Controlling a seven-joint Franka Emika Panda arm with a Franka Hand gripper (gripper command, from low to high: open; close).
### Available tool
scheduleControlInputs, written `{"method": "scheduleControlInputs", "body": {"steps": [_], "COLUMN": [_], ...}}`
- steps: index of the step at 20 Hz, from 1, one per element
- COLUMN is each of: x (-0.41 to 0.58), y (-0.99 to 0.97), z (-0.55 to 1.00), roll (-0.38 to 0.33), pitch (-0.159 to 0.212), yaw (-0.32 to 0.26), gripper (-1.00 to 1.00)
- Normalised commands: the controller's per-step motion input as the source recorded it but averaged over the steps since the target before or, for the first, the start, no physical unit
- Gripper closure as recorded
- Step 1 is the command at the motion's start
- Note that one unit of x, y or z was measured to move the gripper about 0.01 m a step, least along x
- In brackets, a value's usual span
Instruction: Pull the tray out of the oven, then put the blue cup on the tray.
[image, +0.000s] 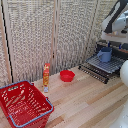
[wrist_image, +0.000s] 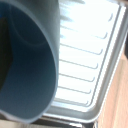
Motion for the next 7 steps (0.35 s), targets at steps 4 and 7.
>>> {"method": "scheduleControlInputs", "body": {"steps": [4, 7], "x": [0.000, 0.012], "y": [0.04, 0.02], "z": [0.57, 0.11], "roll": [0.000, 0.000], "pitch": [0.000, 0.006], "yaw": [-0.184, -0.106], "gripper": [-1.00, -1.00]}}
